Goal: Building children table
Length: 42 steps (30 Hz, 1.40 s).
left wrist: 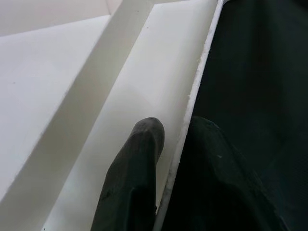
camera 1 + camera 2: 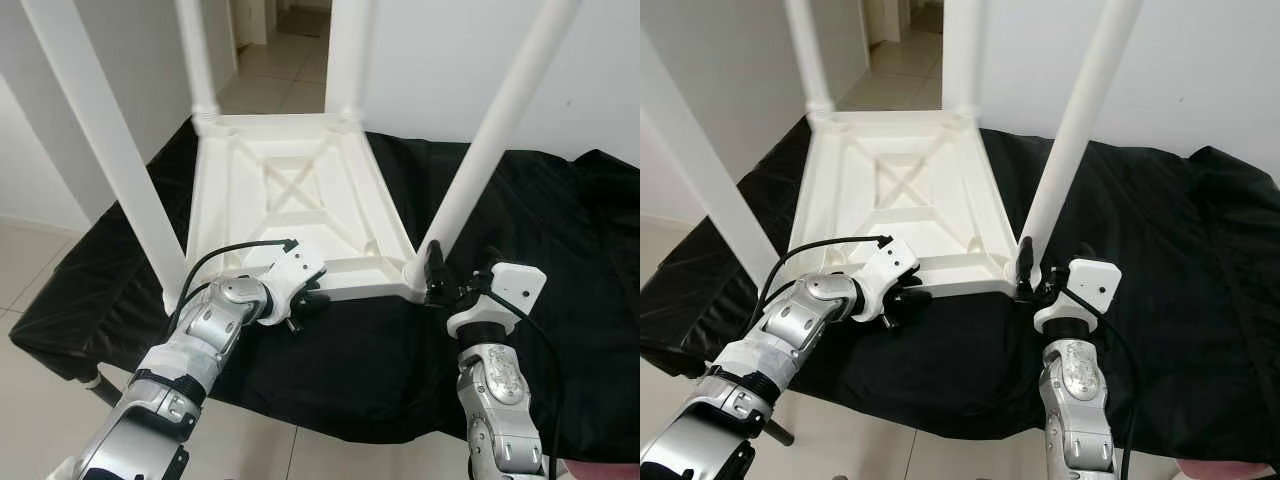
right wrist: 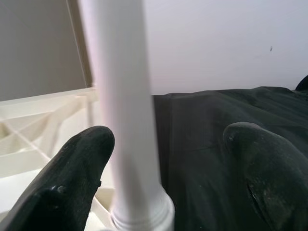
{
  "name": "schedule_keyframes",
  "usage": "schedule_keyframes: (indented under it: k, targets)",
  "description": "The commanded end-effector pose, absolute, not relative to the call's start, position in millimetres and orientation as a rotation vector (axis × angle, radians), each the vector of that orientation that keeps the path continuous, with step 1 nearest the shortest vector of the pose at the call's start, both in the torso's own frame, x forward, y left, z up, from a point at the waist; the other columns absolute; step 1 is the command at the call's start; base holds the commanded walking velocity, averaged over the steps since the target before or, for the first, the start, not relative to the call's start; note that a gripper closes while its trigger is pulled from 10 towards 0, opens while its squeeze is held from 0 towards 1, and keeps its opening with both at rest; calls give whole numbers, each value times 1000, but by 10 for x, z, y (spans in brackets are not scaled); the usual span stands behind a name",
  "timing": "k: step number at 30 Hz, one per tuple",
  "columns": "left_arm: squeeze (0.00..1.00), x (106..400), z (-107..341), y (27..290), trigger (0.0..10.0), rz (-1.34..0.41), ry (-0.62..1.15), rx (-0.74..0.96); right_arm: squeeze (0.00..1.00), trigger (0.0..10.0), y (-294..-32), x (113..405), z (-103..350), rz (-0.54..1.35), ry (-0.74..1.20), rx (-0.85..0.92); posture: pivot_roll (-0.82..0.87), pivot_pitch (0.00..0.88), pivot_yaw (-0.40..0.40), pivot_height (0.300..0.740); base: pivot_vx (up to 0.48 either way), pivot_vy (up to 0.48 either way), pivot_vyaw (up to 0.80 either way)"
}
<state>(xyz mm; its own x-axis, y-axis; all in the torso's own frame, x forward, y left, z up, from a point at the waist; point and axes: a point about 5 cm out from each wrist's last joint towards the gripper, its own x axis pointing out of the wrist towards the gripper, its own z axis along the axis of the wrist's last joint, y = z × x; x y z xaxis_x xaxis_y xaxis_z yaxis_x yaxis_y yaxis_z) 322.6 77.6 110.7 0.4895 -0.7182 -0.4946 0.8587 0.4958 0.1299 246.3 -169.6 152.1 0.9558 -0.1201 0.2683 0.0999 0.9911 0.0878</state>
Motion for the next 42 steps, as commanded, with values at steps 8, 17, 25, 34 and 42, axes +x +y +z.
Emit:
schedule_keyframes:
  k: [8, 17, 25, 34, 42]
  targets:
    - [0, 3175, 847, 995, 0, -732, 505, 391, 0, 10000, -1698, 2488, 1500, -111, -275, 72, -87, 0, -11, 740, 0, 0, 0]
    - [824, 3006, 965, 602, 10000, -908, 388, 353, 0, 10000, -1742, 2513, 1469, -139, -259, 64, -89, 0, -12, 740, 0, 0, 0]
    - [1000, 2791, 1094, 446, 10000, -1108, 279, 316, 0, 10000, -1827, 2534, 1390, -177, -223, 58, -86, 0, -6, 740, 0, 0, 0]
    - [0, 2574, 1362, 466, 10000, -1248, 132, 262, 0, 10000, -1863, 2520, 1346, -138, -207, 73, -78, 0, -3, 740, 0, 0, 0]
    - [0, 2310, 1517, 689, 10000, -1367, 144, 180, 0, 10000, -1796, 2518, 1276, -23, -171, 94, -65, 0, -12, 740, 0, 0, 0]
